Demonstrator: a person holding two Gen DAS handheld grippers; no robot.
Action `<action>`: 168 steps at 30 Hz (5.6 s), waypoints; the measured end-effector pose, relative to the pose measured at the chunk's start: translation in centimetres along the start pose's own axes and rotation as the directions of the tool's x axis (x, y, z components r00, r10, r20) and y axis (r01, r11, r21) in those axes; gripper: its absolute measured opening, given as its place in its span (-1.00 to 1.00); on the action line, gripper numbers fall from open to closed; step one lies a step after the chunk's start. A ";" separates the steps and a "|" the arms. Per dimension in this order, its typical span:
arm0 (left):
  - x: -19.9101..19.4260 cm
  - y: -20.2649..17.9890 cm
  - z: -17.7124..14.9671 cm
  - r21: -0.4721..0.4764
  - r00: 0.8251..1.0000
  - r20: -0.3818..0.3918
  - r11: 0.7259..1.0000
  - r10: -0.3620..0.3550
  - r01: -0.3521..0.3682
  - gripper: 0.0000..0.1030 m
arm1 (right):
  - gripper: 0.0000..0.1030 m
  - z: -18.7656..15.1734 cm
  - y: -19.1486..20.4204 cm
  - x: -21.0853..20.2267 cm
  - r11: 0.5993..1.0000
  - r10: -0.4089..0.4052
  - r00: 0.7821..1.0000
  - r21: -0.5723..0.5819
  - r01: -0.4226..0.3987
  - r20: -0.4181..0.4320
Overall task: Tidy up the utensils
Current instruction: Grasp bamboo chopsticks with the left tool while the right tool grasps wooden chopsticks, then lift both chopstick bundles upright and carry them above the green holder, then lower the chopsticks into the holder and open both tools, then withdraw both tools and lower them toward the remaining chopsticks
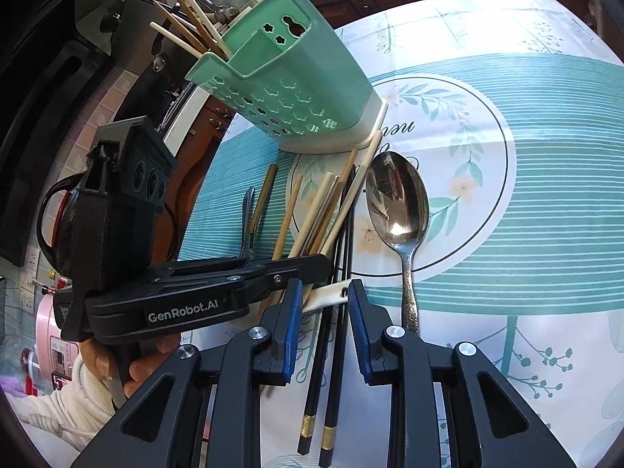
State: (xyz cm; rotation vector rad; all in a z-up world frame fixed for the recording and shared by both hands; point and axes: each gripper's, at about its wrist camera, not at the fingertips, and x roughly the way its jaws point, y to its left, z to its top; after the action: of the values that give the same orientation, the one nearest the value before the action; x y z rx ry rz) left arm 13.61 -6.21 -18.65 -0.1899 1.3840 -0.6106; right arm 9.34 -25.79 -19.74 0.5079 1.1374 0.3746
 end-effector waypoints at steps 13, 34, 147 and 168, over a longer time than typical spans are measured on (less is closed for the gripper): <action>-2.6 2.0 -1.5 -0.053 0.995 0.082 0.997 -0.049 0.054 -0.93 | -0.50 1.1 0.8 2.2 0.998 0.066 0.997 0.016 -0.066 -0.036; -8.5 1.5 -1.4 0.038 0.965 0.223 0.991 -0.134 0.129 -0.93 | 0.12 0.3 3.6 1.1 0.948 0.285 0.953 -0.119 -0.296 -0.103; -21.3 -2.0 16.4 0.237 0.811 0.584 0.954 0.012 -0.185 -0.58 | -0.89 18.8 21.6 -1.2 0.786 0.113 0.872 -0.579 0.214 0.476; -21.4 0.3 11.1 0.165 0.850 0.524 0.971 0.064 -0.175 -0.04 | -0.64 12.2 17.0 -3.8 0.831 0.068 0.930 -0.537 0.147 0.360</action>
State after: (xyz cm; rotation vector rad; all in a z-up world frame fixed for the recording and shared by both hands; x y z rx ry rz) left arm 22.96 2.48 1.83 -0.0875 0.7965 -0.5438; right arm 18.74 -16.09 -3.32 0.0253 0.6248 0.5279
